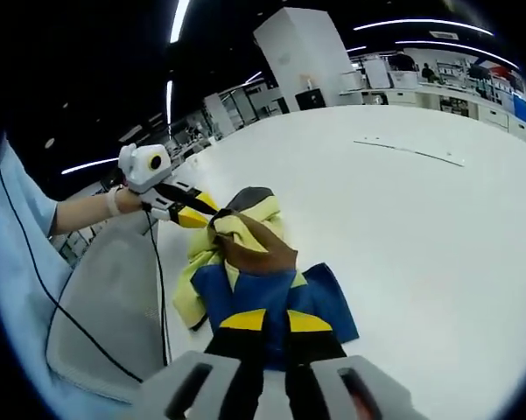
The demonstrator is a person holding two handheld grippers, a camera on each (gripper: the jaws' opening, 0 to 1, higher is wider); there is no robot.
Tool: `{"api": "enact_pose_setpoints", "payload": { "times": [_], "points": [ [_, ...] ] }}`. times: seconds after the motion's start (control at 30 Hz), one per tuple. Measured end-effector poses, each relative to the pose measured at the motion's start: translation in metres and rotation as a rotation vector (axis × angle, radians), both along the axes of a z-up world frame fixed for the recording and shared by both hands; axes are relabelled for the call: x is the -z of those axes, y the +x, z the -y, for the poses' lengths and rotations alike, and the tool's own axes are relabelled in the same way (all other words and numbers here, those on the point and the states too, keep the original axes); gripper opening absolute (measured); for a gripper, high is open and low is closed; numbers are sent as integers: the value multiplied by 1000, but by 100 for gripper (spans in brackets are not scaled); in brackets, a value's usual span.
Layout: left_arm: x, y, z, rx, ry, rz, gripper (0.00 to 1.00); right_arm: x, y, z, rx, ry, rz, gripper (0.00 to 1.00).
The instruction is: Fold the garment on the visible template until the final outline fits inside the template.
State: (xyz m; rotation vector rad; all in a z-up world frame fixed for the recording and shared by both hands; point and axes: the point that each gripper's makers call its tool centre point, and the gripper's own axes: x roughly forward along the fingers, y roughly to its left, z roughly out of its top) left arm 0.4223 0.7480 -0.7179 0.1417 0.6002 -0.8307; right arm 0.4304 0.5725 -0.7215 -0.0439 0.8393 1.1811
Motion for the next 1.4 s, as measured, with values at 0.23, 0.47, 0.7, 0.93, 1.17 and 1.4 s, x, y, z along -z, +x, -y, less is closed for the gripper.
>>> {"api": "enact_pose_setpoints", "payload": {
  "times": [0.23,0.47,0.7,0.93,1.17,1.4],
  "points": [
    [6,-1,0,3,-4,-25,10,16,-7,-2,-9,-13,-39,9],
    [12,0,0,7,-3,-43,10,18,-9,-10,-15,10,-67,9],
    [16,-1,2,16,3,-53,10,13,-13,-17,-41,22,-52,10],
    [17,0,2,13,-2,-60,8,8,-8,-20,-60,25,25,15],
    [18,1,3,21,5,-61,6,22,-13,-17,-55,10,-70,23],
    [18,1,3,22,10,-58,5,22,-18,-10,-43,43,-119,22]
  ]
}}
